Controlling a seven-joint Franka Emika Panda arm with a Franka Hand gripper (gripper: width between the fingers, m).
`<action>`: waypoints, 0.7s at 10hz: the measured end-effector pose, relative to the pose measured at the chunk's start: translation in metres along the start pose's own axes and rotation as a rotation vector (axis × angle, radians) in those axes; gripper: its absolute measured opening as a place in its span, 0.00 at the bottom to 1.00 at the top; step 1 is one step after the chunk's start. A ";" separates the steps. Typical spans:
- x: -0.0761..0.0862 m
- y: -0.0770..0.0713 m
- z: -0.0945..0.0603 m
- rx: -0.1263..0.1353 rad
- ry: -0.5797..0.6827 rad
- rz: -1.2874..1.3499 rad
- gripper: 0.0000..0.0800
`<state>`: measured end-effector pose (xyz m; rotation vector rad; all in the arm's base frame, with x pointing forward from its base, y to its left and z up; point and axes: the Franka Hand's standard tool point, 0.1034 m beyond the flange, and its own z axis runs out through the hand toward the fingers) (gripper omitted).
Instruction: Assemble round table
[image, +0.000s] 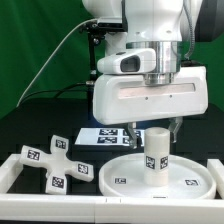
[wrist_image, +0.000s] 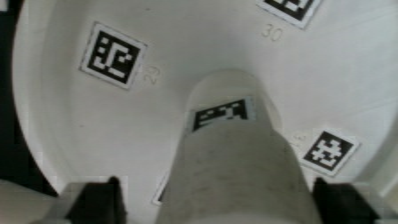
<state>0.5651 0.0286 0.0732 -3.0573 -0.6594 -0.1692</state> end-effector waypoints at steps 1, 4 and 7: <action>0.000 0.000 0.000 0.000 0.000 0.001 0.51; 0.000 0.000 0.001 0.002 0.000 0.204 0.51; 0.004 -0.009 0.001 0.001 0.005 0.516 0.51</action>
Offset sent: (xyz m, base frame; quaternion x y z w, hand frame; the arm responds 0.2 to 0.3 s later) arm 0.0000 0.0000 0.0000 0.0000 0.0000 0.1938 0.9810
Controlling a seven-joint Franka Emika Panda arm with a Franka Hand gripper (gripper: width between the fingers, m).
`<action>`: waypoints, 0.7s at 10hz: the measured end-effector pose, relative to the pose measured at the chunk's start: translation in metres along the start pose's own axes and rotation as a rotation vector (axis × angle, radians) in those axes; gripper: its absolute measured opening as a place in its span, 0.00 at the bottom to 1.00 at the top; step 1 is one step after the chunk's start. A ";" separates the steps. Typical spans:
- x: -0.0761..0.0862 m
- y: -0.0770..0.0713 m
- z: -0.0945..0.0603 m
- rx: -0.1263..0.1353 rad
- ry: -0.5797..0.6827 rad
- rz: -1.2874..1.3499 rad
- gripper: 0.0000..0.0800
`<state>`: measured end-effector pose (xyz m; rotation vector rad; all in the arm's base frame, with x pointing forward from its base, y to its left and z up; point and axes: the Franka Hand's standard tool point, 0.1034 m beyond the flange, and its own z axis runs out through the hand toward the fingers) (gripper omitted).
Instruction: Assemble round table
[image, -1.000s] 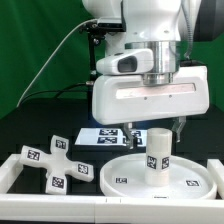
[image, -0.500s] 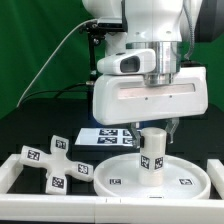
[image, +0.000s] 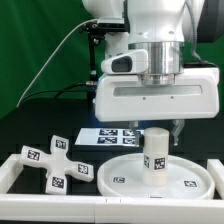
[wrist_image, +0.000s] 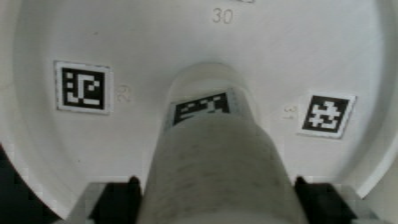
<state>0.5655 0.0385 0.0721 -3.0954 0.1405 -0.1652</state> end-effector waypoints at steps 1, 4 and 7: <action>0.000 0.000 0.000 0.000 0.000 0.091 0.51; -0.001 0.002 0.000 0.005 -0.006 0.404 0.51; -0.004 0.000 0.001 0.007 -0.037 0.736 0.51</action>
Offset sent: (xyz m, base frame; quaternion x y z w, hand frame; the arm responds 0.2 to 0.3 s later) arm -0.0003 0.0032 -0.0061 0.0045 -0.0130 0.3229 0.9463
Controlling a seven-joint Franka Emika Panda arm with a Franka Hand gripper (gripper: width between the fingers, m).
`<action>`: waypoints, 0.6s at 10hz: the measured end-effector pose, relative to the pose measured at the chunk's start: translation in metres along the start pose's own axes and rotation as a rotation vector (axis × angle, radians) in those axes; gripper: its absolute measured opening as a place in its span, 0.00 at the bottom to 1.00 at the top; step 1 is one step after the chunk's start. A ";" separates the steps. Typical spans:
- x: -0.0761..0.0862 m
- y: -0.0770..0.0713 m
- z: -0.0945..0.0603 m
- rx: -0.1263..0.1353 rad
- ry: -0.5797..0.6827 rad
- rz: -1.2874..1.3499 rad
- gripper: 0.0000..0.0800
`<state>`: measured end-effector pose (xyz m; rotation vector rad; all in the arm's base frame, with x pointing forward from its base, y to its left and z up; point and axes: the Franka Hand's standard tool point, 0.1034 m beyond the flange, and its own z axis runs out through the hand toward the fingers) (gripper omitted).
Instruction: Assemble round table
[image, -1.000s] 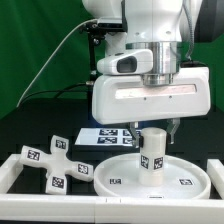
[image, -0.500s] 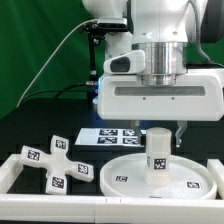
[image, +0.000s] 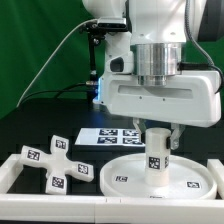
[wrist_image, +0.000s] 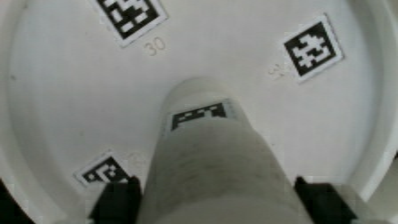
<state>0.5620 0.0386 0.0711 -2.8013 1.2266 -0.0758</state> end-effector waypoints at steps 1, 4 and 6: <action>0.000 0.000 0.000 0.004 -0.009 0.115 0.51; -0.001 0.001 0.000 0.029 -0.049 0.452 0.51; -0.002 0.000 0.000 0.036 -0.059 0.649 0.51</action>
Offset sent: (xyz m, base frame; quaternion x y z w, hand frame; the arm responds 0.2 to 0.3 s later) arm 0.0129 -0.0017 0.0077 0.0443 -0.0349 0.2766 0.9593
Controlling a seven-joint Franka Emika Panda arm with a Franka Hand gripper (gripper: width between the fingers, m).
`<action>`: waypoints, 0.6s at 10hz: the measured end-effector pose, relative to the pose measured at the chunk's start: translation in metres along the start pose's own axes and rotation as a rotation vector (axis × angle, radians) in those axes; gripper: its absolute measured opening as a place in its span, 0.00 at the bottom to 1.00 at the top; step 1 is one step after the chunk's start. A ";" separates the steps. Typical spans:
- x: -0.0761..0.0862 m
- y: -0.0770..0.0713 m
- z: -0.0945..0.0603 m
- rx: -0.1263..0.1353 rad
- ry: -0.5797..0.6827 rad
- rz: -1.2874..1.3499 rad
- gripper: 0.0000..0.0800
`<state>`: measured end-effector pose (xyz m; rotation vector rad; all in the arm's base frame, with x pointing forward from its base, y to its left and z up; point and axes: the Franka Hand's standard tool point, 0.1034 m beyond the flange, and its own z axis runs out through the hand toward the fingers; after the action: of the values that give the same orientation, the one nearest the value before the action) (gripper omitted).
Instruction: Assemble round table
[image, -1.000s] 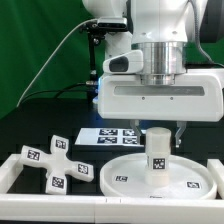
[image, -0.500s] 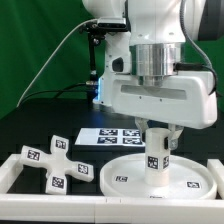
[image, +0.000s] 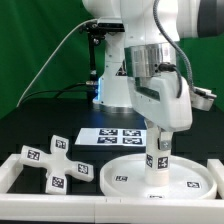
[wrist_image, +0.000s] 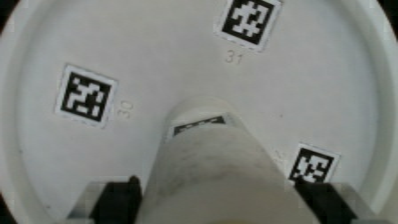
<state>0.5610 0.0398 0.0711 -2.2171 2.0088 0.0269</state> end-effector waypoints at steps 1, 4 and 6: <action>0.000 0.000 0.000 0.000 -0.001 0.011 0.62; 0.000 0.000 0.000 -0.001 -0.002 -0.183 0.77; -0.011 0.001 0.001 -0.004 -0.010 -0.504 0.80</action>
Offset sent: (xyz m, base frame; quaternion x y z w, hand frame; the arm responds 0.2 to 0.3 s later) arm -0.0015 0.0012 0.0005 0.0202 -0.0234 -0.2450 0.9690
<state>0.5587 0.0509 0.0714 -2.6457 1.3898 -0.0143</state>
